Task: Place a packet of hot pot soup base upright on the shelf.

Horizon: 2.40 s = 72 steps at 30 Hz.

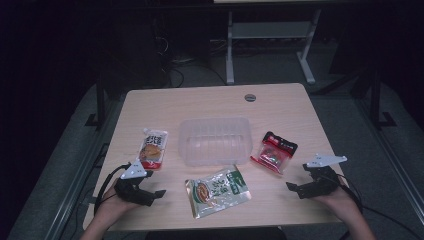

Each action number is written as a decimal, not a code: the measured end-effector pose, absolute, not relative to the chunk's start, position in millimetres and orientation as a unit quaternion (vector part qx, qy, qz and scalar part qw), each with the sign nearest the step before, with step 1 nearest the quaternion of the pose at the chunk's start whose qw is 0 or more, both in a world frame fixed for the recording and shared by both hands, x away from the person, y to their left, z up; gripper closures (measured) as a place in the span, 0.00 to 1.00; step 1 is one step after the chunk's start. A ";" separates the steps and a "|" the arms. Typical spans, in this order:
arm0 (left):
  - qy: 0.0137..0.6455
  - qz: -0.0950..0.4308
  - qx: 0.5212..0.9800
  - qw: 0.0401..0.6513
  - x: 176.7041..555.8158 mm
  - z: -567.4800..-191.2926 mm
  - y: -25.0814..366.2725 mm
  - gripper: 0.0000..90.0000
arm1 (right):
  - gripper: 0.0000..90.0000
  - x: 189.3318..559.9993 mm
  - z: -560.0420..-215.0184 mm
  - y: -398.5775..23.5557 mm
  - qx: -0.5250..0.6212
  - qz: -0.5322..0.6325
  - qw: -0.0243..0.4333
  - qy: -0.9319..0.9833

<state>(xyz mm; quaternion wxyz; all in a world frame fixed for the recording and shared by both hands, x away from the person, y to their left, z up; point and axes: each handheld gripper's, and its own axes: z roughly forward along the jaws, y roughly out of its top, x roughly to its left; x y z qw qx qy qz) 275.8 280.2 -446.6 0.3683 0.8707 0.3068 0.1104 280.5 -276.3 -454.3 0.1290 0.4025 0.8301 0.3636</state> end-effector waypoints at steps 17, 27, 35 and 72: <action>0.313 0.107 0.867 0.373 274.6 -444.9 277.8 0.15 | 0.18 284.9 -439.4 -272.4 0.404 0.364 0.120 0.831; 0.311 0.105 0.869 0.371 274.9 -444.5 279.6 0.15 | 0.36 292.7 -430.9 -265.9 0.404 0.365 0.109 0.832; 0.312 0.103 0.866 0.376 275.4 -444.5 276.8 0.15 | 0.69 304.1 -417.4 -264.2 0.396 0.380 0.106 0.829; 0.312 0.097 0.868 0.374 277.7 -444.3 273.0 0.16 | 1.00 401.9 -431.1 -219.9 0.400 0.354 0.095 0.840</action>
